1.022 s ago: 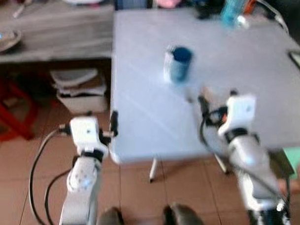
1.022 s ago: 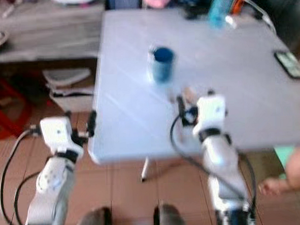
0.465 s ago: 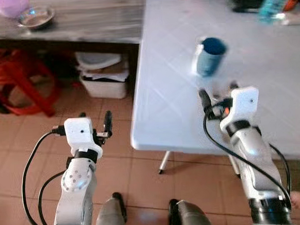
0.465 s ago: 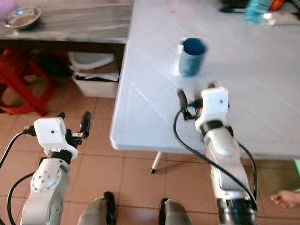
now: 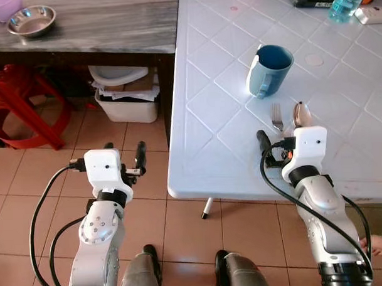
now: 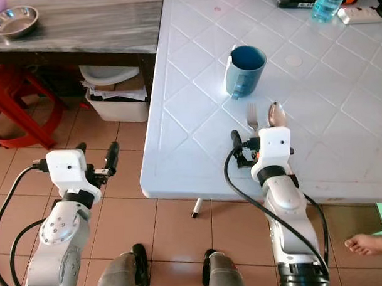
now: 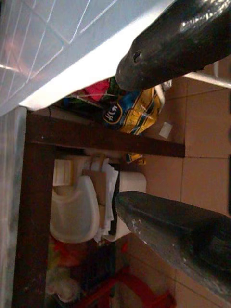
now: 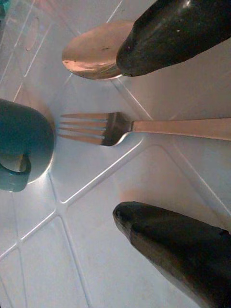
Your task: Setting the table
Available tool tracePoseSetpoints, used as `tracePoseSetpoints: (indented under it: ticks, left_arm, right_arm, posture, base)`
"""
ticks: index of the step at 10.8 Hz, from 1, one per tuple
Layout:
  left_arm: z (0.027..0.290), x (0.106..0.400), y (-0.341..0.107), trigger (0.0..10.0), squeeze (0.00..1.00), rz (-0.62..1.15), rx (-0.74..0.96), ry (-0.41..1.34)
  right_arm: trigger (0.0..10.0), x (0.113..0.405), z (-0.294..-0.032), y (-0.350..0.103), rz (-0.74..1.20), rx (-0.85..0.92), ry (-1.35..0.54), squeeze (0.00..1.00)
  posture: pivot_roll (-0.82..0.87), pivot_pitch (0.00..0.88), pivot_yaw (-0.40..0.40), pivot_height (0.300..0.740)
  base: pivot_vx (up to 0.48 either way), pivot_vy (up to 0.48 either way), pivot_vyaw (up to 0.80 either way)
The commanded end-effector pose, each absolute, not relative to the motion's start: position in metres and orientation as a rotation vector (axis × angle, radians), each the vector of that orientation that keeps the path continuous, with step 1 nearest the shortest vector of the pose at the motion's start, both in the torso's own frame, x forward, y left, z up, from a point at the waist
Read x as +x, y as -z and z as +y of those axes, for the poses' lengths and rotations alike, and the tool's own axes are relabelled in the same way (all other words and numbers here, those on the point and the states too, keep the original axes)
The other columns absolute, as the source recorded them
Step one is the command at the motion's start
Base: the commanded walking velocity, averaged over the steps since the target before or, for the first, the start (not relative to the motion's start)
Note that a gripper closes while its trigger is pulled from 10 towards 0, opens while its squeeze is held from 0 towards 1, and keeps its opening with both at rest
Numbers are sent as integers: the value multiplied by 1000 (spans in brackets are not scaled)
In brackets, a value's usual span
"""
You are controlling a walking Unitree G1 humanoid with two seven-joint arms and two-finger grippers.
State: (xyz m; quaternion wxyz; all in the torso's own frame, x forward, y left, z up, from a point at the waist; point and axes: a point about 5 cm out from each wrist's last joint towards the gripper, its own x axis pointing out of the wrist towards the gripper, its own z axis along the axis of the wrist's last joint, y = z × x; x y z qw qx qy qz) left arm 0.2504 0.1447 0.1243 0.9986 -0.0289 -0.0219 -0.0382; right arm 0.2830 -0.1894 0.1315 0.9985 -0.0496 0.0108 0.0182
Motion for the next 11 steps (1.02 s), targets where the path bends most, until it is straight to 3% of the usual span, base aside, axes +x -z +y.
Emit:
tracePoseSetpoints:
  ticks: [1,2,3,5,7,11]
  left_arm:
    - [146,248,-125,10000,0,-40,-61,77]
    - [146,247,-125,10000,0,-37,-61,80]
    - [146,246,-124,10000,0,-34,-62,85]
    - [145,246,-125,10000,0,-32,-65,93]
    - [144,247,-125,10000,0,-32,-67,102]
    - [135,235,-130,10000,0,-50,-132,316]
  right_arm:
    - [10000,281,-195,-127,59,-98,-6,0]
    - [9216,283,-195,-126,93,-83,-8,0]
    - [1608,282,-195,-122,144,-29,4,0]
    - [39,280,-196,-116,198,36,14,0]
    - [0,278,-195,-111,260,109,-10,0]
    - [0,277,-192,-104,362,211,-42,0]
  posture:
    - [-43,271,0,740]
    - [-42,271,-2,740]
    - [-42,271,-2,740]
    - [-43,276,-6,740]
    - [-46,274,-6,740]
    - [-45,275,-8,740]
  base:
    - [0,0,0]
    - [0,0,0]
    - [0,0,0]
    - [0,0,0]
    - [0,0,0]
    - [0,0,0]
